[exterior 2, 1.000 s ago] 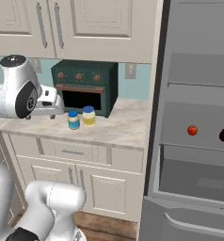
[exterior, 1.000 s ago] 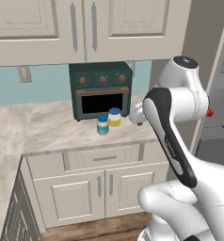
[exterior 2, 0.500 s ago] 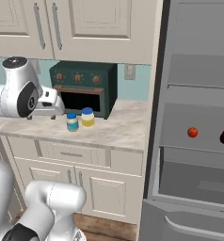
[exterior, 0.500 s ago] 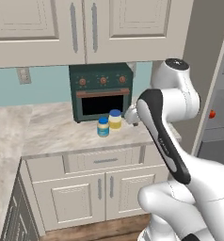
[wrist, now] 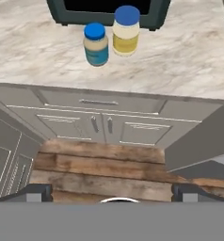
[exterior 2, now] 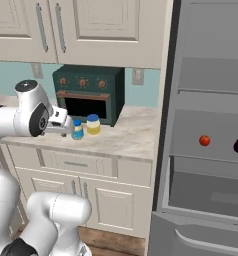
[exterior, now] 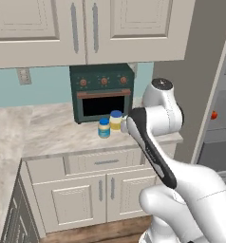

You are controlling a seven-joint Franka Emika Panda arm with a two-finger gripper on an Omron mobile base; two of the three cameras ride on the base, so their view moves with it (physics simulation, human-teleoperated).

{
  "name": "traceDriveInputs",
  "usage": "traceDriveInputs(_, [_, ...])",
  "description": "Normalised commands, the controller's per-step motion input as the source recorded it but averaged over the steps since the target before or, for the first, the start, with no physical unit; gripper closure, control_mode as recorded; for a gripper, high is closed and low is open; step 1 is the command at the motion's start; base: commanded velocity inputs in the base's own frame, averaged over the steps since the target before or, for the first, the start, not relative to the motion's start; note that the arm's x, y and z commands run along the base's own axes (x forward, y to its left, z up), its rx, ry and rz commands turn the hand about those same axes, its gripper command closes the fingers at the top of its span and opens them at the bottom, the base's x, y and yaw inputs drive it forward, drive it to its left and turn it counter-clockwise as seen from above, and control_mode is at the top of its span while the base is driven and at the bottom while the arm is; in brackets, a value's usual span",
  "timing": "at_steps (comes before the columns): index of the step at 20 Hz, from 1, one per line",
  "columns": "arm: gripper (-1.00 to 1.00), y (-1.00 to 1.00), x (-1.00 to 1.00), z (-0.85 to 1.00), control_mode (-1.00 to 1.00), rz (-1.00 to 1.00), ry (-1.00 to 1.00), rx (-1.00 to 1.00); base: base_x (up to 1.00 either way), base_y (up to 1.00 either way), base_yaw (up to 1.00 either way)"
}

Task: Place the mayonnaise and mayonnaise from the counter to the top shelf of the fridge. If the existing items in the fridge are on the top shelf, move them to other shelves.

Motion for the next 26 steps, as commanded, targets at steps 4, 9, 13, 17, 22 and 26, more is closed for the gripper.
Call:
traceDriveInputs(4, [-1.00,0.28,0.54,-0.39,-1.00,-0.17,-0.07,0.00,0.00,0.00,0.00])
traceDriveInputs(9, [-1.00,0.23,0.70,-0.21,-1.00,-0.15,-0.01,0.00,0.00,0.00,0.00])
traceDriveInputs(13, [-1.00,0.09,0.74,-0.15,-1.00,-0.13,0.00,0.00,0.00,0.00,0.00])
traceDriveInputs(17, [-1.00,0.00,0.65,-0.16,-1.00,-0.10,0.00,0.02,0.00,0.00,0.00])
traceDriveInputs(22, [-1.00,0.00,0.27,-0.17,-1.00,-0.01,0.00,0.05,0.00,0.00,0.00])
traceDriveInputs(26, [-1.00,0.18,0.00,-0.06,-1.00,0.00,0.00,0.06,0.00,0.00,0.00])
